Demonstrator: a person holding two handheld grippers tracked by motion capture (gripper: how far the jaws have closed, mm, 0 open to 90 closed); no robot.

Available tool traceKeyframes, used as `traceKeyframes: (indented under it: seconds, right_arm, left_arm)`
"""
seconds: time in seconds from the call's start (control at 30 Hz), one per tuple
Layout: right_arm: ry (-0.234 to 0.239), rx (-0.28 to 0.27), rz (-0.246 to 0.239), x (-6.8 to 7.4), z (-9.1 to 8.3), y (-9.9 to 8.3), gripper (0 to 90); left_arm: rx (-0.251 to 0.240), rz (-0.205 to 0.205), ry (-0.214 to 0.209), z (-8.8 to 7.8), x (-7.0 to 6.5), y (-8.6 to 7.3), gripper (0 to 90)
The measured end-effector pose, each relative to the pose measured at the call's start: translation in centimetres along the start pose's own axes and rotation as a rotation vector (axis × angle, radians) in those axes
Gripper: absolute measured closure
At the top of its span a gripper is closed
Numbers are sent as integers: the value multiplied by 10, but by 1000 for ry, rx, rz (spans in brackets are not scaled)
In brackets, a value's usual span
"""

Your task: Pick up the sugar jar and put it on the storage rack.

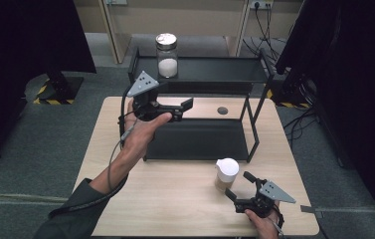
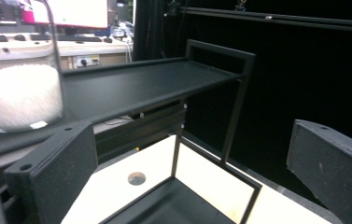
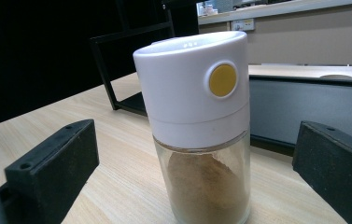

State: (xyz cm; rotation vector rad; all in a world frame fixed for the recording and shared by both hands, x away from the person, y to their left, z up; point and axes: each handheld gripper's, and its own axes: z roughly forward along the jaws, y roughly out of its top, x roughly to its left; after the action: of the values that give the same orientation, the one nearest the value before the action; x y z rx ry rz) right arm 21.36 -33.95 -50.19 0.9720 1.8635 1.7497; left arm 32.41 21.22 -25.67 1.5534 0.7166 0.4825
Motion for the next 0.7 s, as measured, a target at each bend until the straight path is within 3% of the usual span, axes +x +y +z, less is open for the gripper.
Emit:
traceKeyframes:
  seconds: [0.7]
  right_arm:
    - [1, -2, 1, 0, 0, 0, 7]
  left_arm:
    - [-19, 7, -82, -15, -5, -62, 10]
